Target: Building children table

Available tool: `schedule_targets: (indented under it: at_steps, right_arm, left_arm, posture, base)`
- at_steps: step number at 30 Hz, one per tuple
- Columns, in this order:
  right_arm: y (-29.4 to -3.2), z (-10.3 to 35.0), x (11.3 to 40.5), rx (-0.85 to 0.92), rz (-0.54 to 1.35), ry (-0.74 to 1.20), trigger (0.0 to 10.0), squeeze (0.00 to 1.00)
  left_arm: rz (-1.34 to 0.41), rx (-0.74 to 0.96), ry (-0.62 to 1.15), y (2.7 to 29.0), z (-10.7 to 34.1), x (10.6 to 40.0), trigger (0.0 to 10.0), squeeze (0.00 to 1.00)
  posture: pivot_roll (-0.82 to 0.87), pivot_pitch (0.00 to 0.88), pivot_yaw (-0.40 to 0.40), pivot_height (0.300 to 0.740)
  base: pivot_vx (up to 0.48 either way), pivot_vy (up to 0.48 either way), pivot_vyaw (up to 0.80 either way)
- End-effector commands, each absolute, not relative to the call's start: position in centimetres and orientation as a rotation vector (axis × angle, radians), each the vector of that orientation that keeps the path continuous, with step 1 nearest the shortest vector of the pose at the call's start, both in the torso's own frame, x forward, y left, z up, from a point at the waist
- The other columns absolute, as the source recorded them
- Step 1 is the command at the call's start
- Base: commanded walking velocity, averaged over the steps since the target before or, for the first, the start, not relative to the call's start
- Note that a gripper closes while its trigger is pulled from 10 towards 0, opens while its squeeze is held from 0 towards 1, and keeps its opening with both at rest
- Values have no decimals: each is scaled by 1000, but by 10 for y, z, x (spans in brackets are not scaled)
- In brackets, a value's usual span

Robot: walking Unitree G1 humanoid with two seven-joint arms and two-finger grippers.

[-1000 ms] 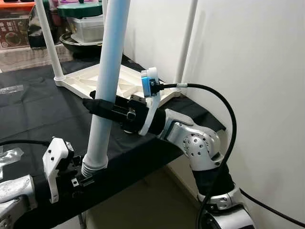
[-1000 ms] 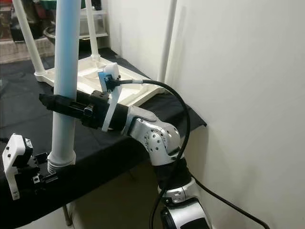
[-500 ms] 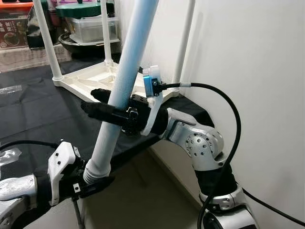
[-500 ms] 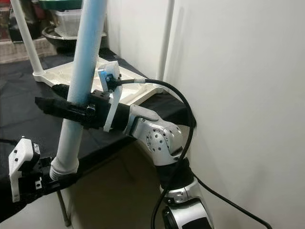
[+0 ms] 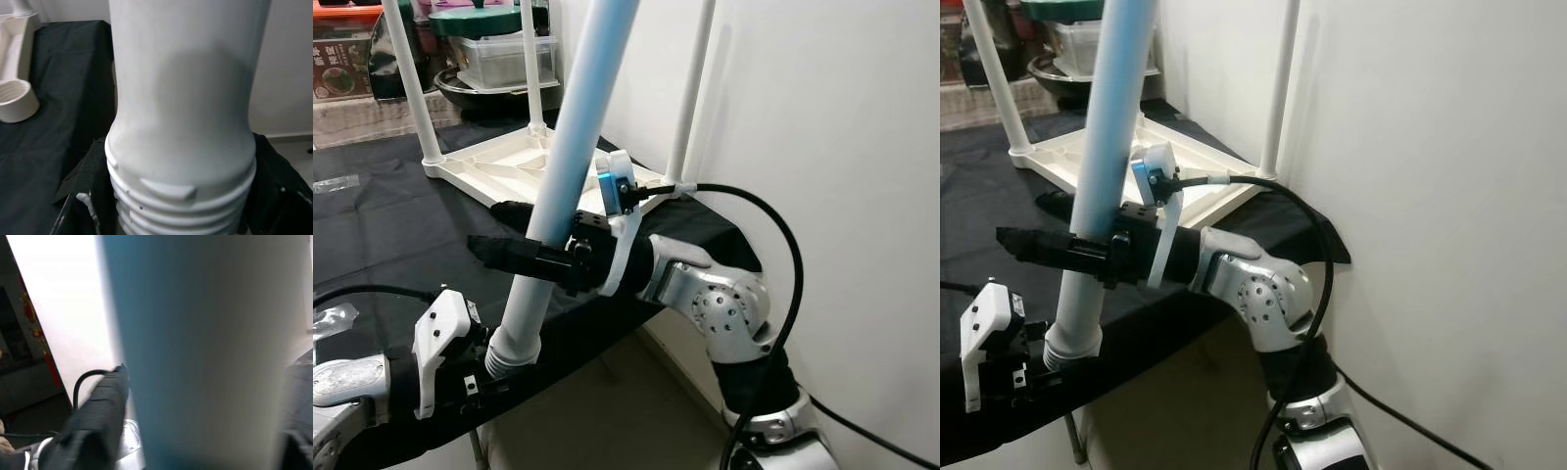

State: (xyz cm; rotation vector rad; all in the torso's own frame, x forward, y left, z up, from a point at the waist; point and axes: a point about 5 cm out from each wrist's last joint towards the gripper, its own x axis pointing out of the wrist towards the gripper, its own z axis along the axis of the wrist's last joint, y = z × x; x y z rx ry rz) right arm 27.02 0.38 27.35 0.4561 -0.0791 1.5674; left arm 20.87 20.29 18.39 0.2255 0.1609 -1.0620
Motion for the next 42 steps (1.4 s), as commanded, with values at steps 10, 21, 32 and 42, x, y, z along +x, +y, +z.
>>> schedule_targets:
  at_steps: [10, 21, 32, 42]
  right_arm:
    - [11, 278, 264, 485, 1573, -113, 0, 0]
    - [-14, 265, 290, 398, 1330, -136, 0, 0]
    - [-62, 246, 321, 239, 1047, -108, 0, 0]
    - [-81, 243, 347, 158, 654, -144, 10000, 0]
  left_arm:
    - [-1116, 258, 160, 197, 183, 208, 10000, 0]
    - [-693, 252, -51, 229, 208, 235, 10000, 1000]
    - [-476, 133, -83, 245, 204, 208, 10000, 788]
    - [20, 99, -128, 270, 197, 220, 10000, 0]
  posture:
    - [-26, 0, -68, 740]
    - [-24, 0, -66, 740]
    - [-6, 0, -83, 740]
    - [-1, 0, -77, 740]
  base:
    - [0, 0, 0]
    - [0, 0, 0]
    - [0, 0, 0]
    - [0, 0, 0]
